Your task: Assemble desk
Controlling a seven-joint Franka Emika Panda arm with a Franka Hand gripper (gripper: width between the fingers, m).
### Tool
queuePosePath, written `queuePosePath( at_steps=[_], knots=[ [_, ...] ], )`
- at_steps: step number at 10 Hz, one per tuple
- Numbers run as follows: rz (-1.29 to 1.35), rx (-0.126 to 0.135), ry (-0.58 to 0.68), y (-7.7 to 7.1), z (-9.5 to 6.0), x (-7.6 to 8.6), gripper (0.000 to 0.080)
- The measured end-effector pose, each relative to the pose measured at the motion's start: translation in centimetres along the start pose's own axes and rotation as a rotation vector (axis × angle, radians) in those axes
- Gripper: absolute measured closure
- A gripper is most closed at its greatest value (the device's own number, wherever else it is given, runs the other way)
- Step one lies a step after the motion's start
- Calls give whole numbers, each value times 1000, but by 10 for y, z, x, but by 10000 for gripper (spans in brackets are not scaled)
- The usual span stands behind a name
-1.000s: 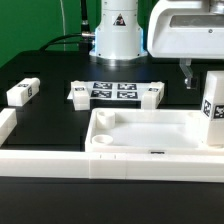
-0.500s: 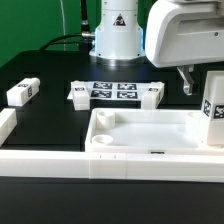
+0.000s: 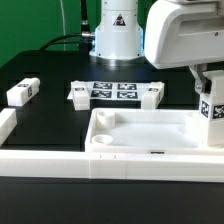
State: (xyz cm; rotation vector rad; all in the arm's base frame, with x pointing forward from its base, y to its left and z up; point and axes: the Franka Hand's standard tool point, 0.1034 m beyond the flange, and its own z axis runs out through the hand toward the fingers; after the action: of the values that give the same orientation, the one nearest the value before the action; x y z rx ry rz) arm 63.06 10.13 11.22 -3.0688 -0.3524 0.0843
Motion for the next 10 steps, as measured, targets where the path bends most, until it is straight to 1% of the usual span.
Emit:
queuePosePath(
  at_steps=[2,4,5,8,9,10],
  knots=[
    [13,0,0,0,0,0,511],
    [116,5,0,0,0,0,511],
    [233,23,3,1,0,0,511],
    [537,46,4,2,1,0,511],
    [580,42,3,1,1,0,511],
    [651,44,1,1,1,0,511]
  ],
)
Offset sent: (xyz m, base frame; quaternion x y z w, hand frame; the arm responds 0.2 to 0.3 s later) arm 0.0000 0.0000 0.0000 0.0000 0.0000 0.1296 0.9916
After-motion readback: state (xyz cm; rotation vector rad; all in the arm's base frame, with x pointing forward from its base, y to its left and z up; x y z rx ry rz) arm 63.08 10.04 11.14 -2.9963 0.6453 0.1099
